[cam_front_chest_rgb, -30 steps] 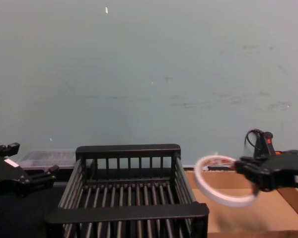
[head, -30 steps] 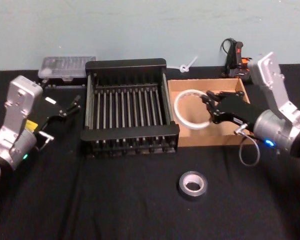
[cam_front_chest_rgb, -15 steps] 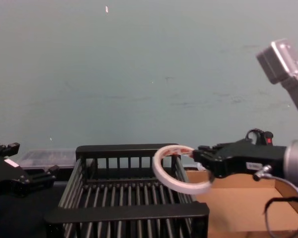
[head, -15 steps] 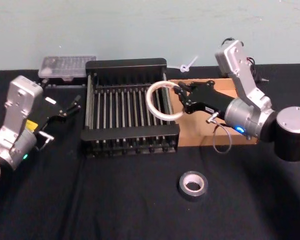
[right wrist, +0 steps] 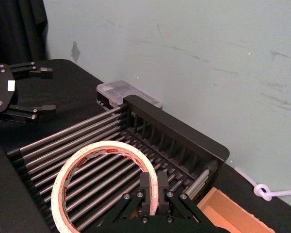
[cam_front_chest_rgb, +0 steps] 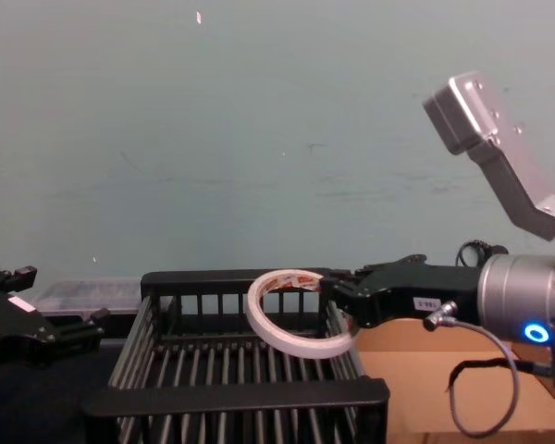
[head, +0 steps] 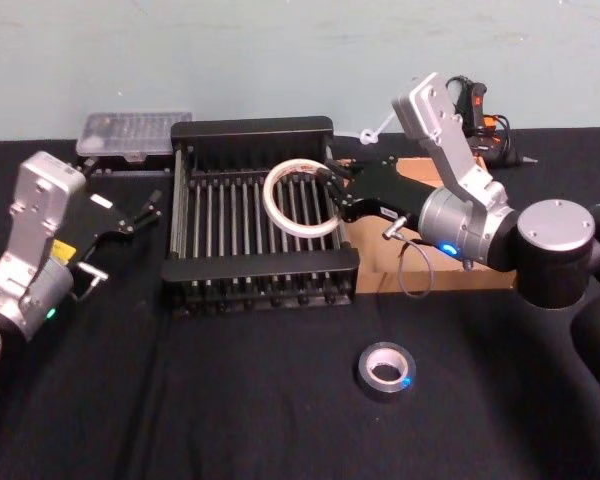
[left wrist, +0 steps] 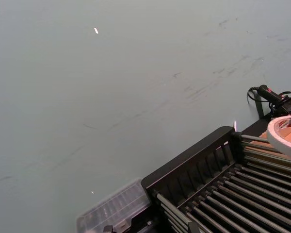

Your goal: Pick up the white tape and place it into the black box , Pick up the silver tape and place it into the brown box.

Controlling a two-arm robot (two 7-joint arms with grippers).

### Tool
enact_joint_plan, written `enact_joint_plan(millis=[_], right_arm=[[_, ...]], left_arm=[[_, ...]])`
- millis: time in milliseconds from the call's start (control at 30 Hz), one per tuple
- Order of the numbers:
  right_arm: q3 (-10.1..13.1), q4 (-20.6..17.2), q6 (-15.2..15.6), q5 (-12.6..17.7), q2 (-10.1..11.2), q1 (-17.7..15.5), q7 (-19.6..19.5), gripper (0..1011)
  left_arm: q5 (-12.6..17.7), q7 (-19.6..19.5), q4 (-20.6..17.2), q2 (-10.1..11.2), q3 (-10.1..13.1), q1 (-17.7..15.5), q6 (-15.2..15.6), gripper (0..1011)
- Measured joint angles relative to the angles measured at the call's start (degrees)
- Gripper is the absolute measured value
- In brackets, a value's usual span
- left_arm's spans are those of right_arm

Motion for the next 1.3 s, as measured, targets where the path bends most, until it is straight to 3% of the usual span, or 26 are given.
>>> enact_joint_plan(millis=[600,1300], right_arm=[[-0.09,0.2,-0.07,-0.1,-0.15,0.16,-0.04,131],[-0.02,0.05,0.0,0.01,-0.07,0.06,-0.07,791]], left_arm=[[0.0,0.0,0.0,0.0,0.0,0.0,0.0,1001],[0.0,0.0,0.0,0.0,0.0,0.0,0.0,1001]])
